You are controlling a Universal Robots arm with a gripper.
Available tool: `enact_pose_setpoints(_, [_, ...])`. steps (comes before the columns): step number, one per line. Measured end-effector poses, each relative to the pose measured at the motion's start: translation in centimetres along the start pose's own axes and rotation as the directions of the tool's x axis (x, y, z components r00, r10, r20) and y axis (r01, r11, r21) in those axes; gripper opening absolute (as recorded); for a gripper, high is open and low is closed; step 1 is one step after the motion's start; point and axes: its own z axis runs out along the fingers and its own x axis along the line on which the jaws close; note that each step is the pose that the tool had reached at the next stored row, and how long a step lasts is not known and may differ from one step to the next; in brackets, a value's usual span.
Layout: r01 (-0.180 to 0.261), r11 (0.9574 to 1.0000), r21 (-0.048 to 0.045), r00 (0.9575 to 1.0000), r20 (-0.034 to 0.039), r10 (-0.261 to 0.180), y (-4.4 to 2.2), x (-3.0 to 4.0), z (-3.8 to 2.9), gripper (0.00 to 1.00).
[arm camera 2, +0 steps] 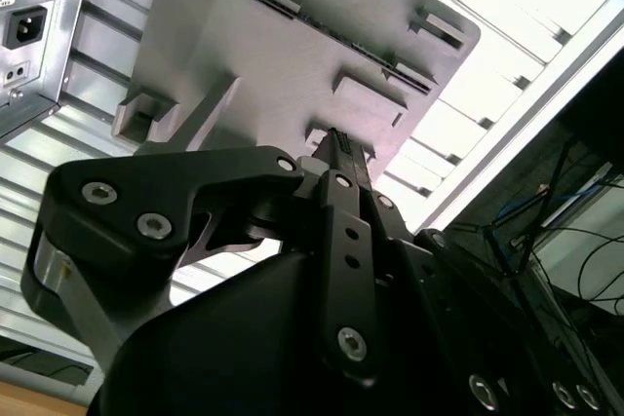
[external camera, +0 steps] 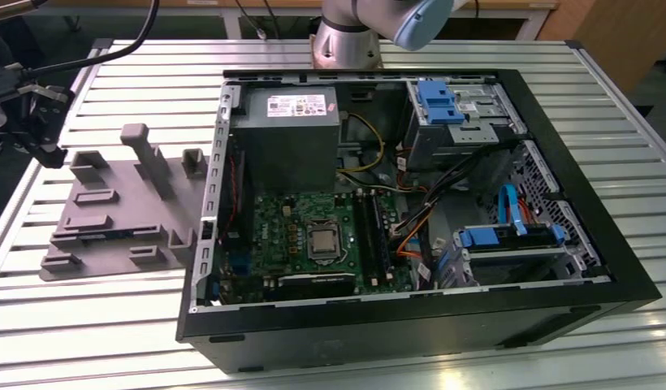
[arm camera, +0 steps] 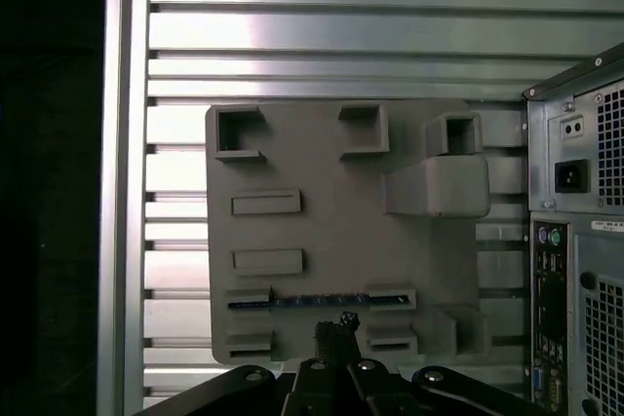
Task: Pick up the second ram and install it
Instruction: 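Pick up the second ram and move it above second insertion slot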
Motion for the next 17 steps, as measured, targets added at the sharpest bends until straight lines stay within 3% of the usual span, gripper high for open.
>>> enact_pose_setpoints(10, [0.064, 0.9979, -0.0017, 0.9979, -0.0028, -0.064, 0.00, 0.00, 0.00, 0.11])
enact_pose_setpoints(17, [0.124, 0.9923, -0.0034, 0.9923, -0.0054, -0.124, 0.00, 0.00, 0.00, 0.11])
